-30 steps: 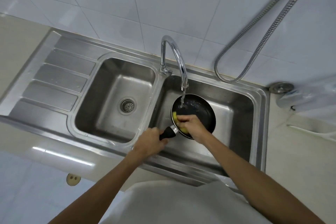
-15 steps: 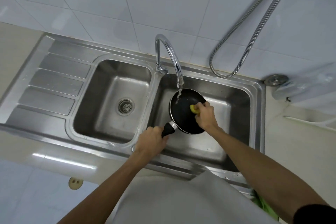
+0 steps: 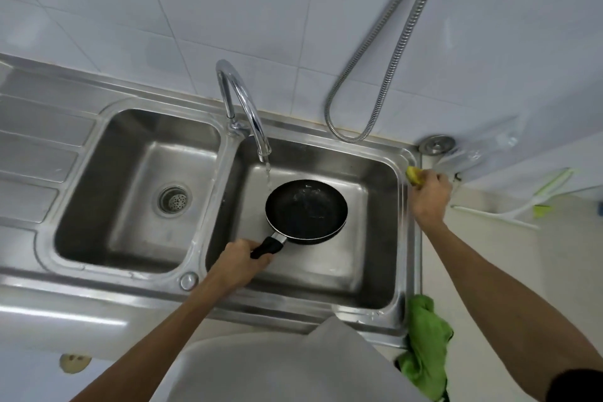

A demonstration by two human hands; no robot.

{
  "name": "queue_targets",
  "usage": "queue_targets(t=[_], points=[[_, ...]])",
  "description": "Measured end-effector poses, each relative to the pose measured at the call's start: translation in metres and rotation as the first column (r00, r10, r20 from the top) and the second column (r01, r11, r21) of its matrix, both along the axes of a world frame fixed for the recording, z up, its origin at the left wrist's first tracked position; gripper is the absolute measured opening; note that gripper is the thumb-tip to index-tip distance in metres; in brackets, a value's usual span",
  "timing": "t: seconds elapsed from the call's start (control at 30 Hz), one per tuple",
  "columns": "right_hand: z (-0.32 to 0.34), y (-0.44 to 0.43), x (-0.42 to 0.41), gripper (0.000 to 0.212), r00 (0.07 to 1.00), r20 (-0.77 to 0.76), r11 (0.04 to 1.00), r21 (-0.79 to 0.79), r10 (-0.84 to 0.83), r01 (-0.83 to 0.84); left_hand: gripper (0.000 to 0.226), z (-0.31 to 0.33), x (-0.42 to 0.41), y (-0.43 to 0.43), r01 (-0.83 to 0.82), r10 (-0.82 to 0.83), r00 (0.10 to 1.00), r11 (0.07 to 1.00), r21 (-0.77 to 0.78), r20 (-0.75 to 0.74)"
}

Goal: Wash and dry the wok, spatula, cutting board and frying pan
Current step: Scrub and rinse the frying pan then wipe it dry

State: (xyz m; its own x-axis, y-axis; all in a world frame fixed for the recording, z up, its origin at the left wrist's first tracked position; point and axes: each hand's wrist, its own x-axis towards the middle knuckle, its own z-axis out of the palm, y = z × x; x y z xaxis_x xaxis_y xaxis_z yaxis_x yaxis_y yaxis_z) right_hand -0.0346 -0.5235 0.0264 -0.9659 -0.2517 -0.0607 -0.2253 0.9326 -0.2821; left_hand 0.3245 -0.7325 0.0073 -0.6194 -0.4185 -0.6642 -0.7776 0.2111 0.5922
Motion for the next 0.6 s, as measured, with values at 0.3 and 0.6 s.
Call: queue_targets(t=[0.3,0.6], points=[[-0.013,0.021,-0.002,0.032,1.0,-0.021,1.0,0.001,-0.006,0.007,0.036,-0.004,-0.007,0.016,-0.066,0.075,0.994,0.992,0.108,-0.078],[-0.031,-0.07,0.146,0.065,0.26,0.924,0.664,-0.383,0.281,0.642,0.034,-0.001,-0.005,0.03,-0.337,0.344,0.931,0.939,0.072,-0.123]])
